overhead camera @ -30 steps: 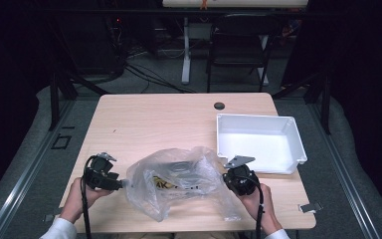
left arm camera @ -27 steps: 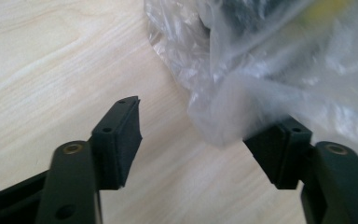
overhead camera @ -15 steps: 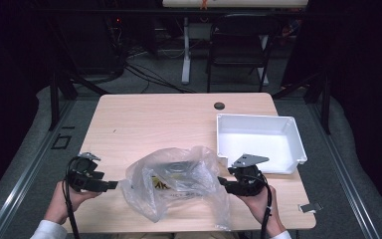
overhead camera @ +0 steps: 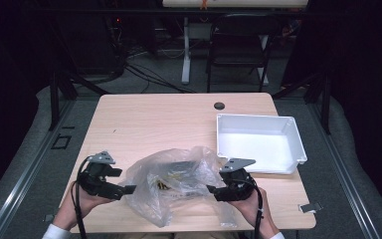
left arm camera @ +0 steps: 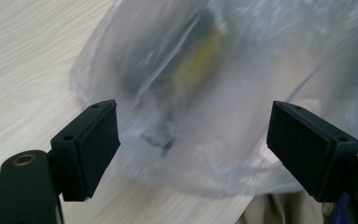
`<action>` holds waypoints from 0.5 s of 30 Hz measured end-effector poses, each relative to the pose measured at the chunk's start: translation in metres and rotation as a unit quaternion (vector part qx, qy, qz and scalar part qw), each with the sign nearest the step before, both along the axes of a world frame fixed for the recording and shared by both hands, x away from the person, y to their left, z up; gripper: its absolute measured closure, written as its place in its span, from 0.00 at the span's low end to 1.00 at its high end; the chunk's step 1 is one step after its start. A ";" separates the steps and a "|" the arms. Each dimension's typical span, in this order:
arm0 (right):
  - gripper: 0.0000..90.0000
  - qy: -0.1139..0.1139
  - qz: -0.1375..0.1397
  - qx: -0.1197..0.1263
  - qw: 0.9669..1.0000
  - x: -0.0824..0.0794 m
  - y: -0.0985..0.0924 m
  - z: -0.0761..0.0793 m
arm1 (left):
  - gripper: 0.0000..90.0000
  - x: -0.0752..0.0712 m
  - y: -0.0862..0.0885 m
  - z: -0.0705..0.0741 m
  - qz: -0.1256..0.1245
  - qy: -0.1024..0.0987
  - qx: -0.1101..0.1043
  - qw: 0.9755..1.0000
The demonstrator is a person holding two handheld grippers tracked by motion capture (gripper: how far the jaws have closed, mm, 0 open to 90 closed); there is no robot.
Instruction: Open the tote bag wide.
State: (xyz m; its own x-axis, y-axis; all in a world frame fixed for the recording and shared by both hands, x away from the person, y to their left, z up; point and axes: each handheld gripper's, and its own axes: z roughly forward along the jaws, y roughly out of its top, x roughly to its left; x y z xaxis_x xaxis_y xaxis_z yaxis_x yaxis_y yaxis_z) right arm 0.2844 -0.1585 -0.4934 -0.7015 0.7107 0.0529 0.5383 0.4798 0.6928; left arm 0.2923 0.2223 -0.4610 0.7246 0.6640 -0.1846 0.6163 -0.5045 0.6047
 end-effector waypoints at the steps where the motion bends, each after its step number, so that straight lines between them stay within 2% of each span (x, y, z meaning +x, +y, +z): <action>1: 0.41 0.003 -0.002 -0.004 1.000 0.001 0.001 -0.001 | 0.19 0.000 -0.005 -0.001 -0.003 -0.002 0.006 1.000; 4: 0.45 0.007 -0.005 -0.018 1.000 0.005 0.003 -0.006 | 0.20 0.003 -0.018 -0.009 -0.002 -0.010 0.022 1.000; 5: 0.51 0.006 -0.009 -0.034 0.999 0.008 0.005 -0.009 | 0.26 0.004 -0.021 -0.012 0.003 -0.013 0.029 0.999; 6: 0.51 0.006 -0.009 -0.034 0.999 0.008 0.005 -0.009 | 0.26 0.006 -0.022 -0.015 0.006 -0.013 0.032 0.999; 8: 0.65 0.007 -0.014 -0.039 0.999 0.011 0.007 -0.013 | 0.40 0.010 -0.024 -0.020 0.016 -0.018 0.037 0.999; 9: 0.69 0.007 -0.010 -0.051 0.999 0.013 0.008 -0.014 | 0.46 0.013 -0.024 -0.022 0.017 -0.018 0.036 0.999; 10: 0.81 -0.003 -0.015 -0.053 0.998 0.015 0.012 -0.015 | 0.61 0.015 -0.024 -0.023 0.022 -0.017 0.033 0.999; 13: 0.89 -0.017 -0.020 -0.058 0.998 0.019 0.015 -0.016 | 0.82 0.021 -0.022 -0.029 0.026 -0.018 0.035 0.999; 14: 0.89 -0.017 -0.020 -0.058 0.998 0.019 0.015 -0.016 | 0.82 0.023 -0.022 -0.031 0.027 -0.018 0.036 0.999; 15: 0.92 -0.022 -0.018 -0.066 0.997 0.020 0.016 -0.015 | 0.92 0.025 -0.023 -0.034 0.025 -0.013 0.035 0.999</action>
